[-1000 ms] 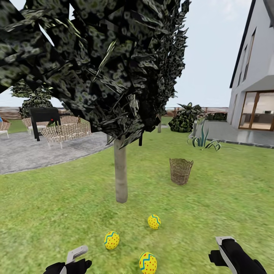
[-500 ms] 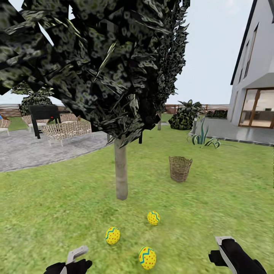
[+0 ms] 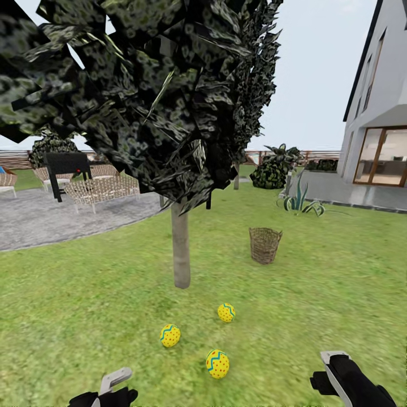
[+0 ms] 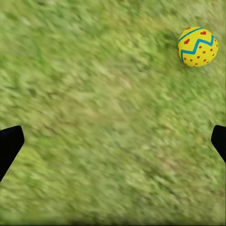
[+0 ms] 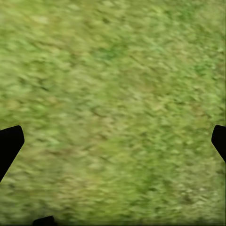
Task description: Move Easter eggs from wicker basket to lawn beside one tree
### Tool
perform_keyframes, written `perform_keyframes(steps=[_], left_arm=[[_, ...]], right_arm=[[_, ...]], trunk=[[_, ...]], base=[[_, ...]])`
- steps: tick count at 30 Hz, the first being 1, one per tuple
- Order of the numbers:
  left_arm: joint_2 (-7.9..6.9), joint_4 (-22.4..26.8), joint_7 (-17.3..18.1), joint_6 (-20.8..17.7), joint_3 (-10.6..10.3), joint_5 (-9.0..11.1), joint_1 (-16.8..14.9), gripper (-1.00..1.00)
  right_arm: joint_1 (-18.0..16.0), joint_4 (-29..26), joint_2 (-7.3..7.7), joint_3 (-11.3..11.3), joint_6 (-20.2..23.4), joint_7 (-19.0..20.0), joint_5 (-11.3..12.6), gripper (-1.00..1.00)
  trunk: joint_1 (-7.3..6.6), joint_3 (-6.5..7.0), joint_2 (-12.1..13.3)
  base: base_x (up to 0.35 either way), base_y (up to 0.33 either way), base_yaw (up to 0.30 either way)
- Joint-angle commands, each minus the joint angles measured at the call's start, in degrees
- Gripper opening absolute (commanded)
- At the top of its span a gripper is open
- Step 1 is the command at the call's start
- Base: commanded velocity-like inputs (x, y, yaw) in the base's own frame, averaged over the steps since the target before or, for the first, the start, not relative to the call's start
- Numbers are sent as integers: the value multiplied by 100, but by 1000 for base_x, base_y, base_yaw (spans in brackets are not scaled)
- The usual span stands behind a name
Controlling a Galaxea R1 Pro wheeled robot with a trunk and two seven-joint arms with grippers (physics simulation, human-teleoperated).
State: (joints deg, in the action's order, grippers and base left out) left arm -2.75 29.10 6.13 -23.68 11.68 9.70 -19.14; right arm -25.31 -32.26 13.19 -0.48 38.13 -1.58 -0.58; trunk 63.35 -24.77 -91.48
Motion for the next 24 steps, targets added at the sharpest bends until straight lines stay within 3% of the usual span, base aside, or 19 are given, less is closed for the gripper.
perform_keyframes(steps=[1, 24], left_arm=[[3, 8, 19, -40, 27, 23, -2, 100], [3, -2, 19, -40, 27, 23, -2, 100]], right_arm=[[-1, -9, -1, -5, 28, -9, -3, 100], [-1, -9, -1, -5, 36, -9, -3, 100]], trunk=[[-23, 2, 38], [-528, 200, 960]], base=[[-11, 0, 0], [-1, 0, 0]])
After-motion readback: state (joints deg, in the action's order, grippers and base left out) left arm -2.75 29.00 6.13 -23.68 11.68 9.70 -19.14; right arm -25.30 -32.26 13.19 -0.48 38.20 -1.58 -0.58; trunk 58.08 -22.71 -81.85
